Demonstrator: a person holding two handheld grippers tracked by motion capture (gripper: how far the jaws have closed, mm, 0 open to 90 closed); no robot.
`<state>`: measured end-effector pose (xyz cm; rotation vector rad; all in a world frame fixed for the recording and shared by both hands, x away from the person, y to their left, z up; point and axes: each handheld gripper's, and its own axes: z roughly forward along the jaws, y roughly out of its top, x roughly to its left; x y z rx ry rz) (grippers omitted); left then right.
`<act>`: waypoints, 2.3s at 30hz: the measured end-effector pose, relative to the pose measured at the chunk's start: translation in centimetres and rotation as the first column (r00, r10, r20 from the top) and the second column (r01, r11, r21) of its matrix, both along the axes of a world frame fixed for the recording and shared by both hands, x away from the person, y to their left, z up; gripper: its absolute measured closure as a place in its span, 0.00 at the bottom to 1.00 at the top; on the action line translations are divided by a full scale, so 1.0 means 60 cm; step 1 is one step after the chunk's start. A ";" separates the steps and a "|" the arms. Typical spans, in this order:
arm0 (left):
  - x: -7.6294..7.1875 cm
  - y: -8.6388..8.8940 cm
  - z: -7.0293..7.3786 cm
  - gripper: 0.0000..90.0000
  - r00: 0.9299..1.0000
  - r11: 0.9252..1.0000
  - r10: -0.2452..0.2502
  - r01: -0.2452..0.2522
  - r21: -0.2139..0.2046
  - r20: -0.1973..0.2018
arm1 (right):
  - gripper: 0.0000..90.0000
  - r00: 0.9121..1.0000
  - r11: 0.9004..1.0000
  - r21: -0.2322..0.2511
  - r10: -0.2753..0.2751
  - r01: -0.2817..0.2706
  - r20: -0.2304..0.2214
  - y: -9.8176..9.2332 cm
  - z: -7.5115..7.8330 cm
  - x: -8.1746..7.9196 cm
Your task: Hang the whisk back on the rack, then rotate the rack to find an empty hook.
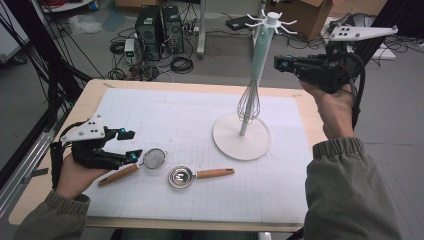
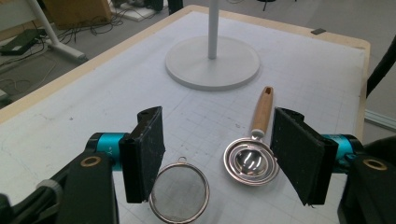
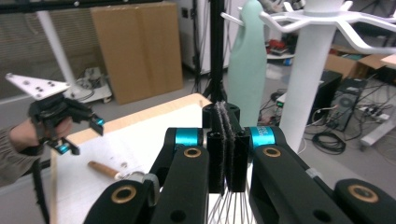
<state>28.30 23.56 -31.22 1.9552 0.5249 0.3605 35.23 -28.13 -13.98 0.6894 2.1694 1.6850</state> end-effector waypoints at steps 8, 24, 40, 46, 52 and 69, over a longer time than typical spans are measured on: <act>0.001 0.001 0.001 0.39 1.000 1.000 0.000 0.000 -0.003 0.000 | 0.99 1.000 1.000 -0.014 0.014 -0.014 0.011 -0.004 0.028 -0.002; 0.000 0.002 0.001 0.39 1.000 1.000 -0.004 0.004 -0.004 0.002 | 0.99 1.000 0.999 -0.028 0.020 -0.019 0.017 -0.010 0.040 -0.002; -0.002 -0.001 0.003 0.39 1.000 1.000 -0.008 0.008 -0.005 0.006 | 1.00 1.000 1.000 -0.006 0.007 -0.007 0.020 -0.025 0.055 0.012; -0.002 -0.003 0.002 0.39 1.000 1.000 -0.013 0.013 -0.003 0.002 | 1.00 1.000 1.000 0.023 -0.013 0.012 0.020 -0.034 0.060 0.019; -0.002 -0.005 0.002 0.39 1.000 1.000 -0.014 0.014 0.001 0.003 | 1.00 1.000 0.999 0.024 -0.022 0.022 0.020 -0.025 0.068 0.028; -0.007 -0.002 0.007 0.39 1.000 1.000 -0.014 0.013 0.005 0.015 | 1.00 0.999 1.000 -0.004 -0.028 0.028 0.026 0.020 0.070 0.028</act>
